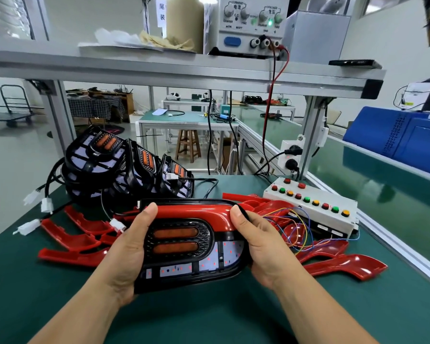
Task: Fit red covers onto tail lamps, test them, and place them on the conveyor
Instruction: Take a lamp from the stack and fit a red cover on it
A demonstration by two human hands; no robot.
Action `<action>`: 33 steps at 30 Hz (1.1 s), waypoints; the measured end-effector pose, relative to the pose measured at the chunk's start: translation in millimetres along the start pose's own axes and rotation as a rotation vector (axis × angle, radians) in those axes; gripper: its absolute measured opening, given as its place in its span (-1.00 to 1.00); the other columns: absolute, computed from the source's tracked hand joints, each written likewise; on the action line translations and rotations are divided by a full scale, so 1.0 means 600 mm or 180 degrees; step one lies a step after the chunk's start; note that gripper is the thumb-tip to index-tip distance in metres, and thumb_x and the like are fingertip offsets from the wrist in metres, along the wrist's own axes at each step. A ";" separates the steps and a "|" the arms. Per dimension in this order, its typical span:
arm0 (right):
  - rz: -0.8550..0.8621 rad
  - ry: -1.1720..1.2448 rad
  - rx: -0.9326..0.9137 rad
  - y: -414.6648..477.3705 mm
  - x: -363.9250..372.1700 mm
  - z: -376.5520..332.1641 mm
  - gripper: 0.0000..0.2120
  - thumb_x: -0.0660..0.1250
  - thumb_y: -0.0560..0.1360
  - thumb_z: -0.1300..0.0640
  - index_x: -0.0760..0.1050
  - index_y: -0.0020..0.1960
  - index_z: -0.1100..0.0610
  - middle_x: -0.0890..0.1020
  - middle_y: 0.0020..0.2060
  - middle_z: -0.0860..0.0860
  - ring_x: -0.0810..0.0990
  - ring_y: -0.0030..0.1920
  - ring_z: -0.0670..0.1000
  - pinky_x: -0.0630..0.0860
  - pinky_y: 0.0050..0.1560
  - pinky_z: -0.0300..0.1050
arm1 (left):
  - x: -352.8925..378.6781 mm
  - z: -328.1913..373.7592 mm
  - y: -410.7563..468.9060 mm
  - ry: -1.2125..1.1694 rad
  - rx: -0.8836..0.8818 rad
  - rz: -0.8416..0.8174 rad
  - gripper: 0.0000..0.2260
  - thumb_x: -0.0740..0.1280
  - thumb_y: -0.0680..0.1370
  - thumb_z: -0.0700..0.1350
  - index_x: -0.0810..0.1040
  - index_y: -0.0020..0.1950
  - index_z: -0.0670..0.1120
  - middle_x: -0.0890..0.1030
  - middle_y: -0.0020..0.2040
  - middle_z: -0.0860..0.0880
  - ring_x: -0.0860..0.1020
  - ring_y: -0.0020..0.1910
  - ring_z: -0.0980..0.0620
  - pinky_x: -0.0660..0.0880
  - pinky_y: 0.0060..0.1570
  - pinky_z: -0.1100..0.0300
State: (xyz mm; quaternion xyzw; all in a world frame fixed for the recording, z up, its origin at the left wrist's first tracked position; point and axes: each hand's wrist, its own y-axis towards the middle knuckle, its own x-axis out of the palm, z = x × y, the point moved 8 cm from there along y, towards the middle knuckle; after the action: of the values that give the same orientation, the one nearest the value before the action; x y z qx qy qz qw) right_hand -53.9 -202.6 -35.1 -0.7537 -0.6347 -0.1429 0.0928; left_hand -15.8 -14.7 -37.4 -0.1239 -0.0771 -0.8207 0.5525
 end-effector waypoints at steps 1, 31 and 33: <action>-0.0035 -0.0025 -0.0014 0.000 0.001 -0.001 -0.54 0.40 0.39 -0.03 0.57 0.15 0.27 0.70 -0.02 0.20 0.68 -0.02 0.14 0.60 0.05 0.00 | -0.001 0.000 0.000 0.0023 0.0008 0.0014 -0.46 0.33 0.32 0.35 0.71 0.03 -0.03 0.70 0.04 -0.23 0.69 0.00 -0.24 0.64 -0.20 -0.04; -0.0245 -0.0236 -0.0234 -0.002 0.008 0.004 -0.47 0.47 0.35 -0.06 0.50 0.21 0.21 0.69 0.05 0.16 0.66 0.09 0.18 0.60 0.12 0.02 | -0.021 0.054 -0.003 0.1294 0.0983 0.0675 -0.42 0.25 0.33 0.54 0.53 -0.03 0.06 0.71 -0.06 -0.16 0.69 -0.11 -0.21 0.63 -0.08 -0.19; -0.0276 -0.0222 -0.0231 -0.004 0.011 0.007 -0.53 0.45 0.38 -0.04 0.51 0.19 0.20 0.69 0.05 0.16 0.66 0.09 0.17 0.60 0.09 -0.02 | -0.014 0.053 -0.003 0.0933 0.0876 0.0543 -0.45 0.32 0.42 0.38 0.51 0.06 -0.09 0.71 -0.08 -0.20 0.71 -0.17 -0.22 0.66 -0.28 -0.05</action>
State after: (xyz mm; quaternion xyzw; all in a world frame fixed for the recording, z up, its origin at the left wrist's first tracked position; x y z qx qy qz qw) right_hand -54.5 -194.5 -36.7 -0.7329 -0.6640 -0.1433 0.0369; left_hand -10.5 1.6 -9.2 0.0673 -0.0965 -0.7619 0.6370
